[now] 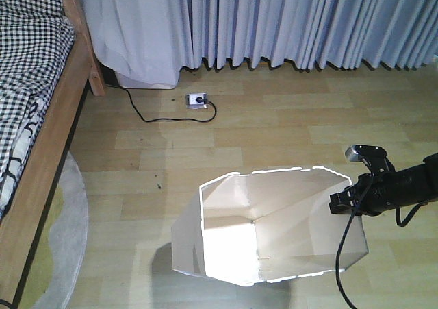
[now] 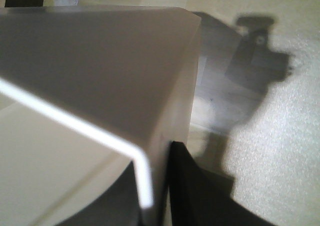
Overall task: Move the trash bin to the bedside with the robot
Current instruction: 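Carry the bin up to the floor beside the bed headboard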
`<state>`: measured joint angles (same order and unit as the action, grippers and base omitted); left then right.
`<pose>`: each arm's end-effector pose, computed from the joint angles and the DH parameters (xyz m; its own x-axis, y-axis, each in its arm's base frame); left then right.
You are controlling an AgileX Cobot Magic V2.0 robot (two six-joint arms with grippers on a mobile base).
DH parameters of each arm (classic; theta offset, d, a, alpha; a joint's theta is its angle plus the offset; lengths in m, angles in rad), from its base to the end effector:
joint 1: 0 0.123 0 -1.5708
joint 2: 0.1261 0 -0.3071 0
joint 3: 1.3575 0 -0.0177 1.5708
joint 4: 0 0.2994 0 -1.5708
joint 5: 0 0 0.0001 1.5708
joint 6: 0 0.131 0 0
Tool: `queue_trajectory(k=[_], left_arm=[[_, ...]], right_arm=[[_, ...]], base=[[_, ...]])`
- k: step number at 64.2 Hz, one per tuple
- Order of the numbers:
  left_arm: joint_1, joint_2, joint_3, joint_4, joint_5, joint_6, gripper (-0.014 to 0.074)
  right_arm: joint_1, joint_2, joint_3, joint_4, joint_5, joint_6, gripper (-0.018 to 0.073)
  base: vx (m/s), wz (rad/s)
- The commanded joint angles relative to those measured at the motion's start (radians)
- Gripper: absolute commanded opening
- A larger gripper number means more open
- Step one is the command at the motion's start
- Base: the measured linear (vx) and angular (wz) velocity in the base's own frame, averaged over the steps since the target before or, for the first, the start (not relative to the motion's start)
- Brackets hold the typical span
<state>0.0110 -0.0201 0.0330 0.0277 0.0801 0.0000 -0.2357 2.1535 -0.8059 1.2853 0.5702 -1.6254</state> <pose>0.1229 0.0016 0.1945 -0.0061 0.0275 -0.9996 -0.0130 0.9995 0.0276 0.3298 -0.0093 -0.0346 -0.9423 -0.1082 -0.3167 -0.2430 0.8720 0.4249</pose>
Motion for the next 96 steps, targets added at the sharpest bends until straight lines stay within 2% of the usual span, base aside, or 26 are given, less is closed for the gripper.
queue_trajectory(k=[1, 96], left_arm=[[-0.006, -0.007, 0.012, -0.009, -0.074, -0.014, -0.0006], [-0.006, -0.007, 0.012, -0.009, -0.074, -0.014, -0.0006]], right_arm=[[-0.001, -0.068, -0.013, 0.079, 0.22, 0.014, -0.0003], [-0.001, -0.068, -0.013, 0.079, 0.22, 0.014, -0.0003]], base=[[0.21, 0.09], [0.21, 0.03]])
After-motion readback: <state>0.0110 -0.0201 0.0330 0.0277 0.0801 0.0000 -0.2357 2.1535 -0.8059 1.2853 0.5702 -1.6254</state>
